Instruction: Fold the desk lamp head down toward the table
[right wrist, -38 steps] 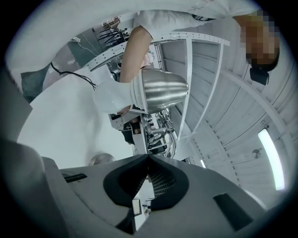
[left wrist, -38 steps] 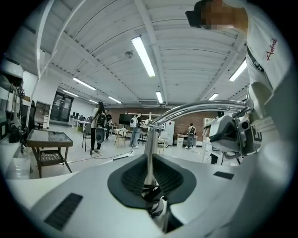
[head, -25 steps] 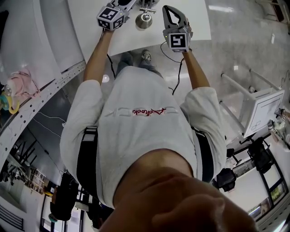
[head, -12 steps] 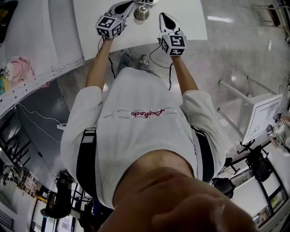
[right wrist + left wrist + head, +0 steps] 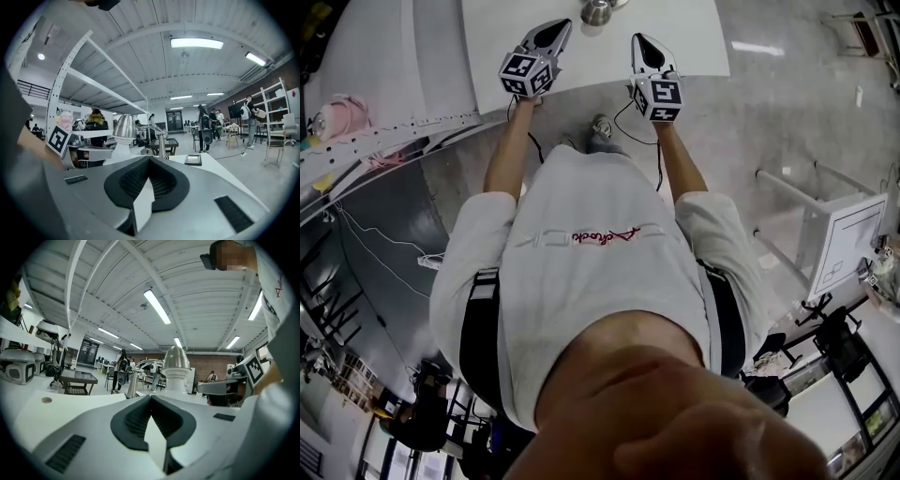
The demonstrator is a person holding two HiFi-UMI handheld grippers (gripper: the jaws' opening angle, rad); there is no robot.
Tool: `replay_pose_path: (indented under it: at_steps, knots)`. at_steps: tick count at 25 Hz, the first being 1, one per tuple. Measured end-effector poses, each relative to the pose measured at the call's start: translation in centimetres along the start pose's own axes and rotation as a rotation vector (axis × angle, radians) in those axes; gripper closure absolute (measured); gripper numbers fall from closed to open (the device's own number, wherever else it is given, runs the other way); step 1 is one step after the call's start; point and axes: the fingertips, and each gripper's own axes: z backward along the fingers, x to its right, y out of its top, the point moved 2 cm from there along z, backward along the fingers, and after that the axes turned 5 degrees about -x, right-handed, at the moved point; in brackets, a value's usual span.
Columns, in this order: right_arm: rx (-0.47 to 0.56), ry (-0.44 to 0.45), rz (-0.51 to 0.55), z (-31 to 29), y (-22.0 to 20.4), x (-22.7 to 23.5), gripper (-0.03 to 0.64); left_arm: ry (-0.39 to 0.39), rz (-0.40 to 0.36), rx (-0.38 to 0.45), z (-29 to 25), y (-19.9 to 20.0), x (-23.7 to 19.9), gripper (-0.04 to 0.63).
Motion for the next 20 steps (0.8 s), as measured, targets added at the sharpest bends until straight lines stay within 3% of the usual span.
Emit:
replay_pose_path:
  at_steps: [20]
  knots:
    - [0.026, -0.086, 0.006, 9.5, -2.1, -11.7, 0.600, -0.110, -0.040, 0.021, 11.8, -3.1, 8.0, 0.568]
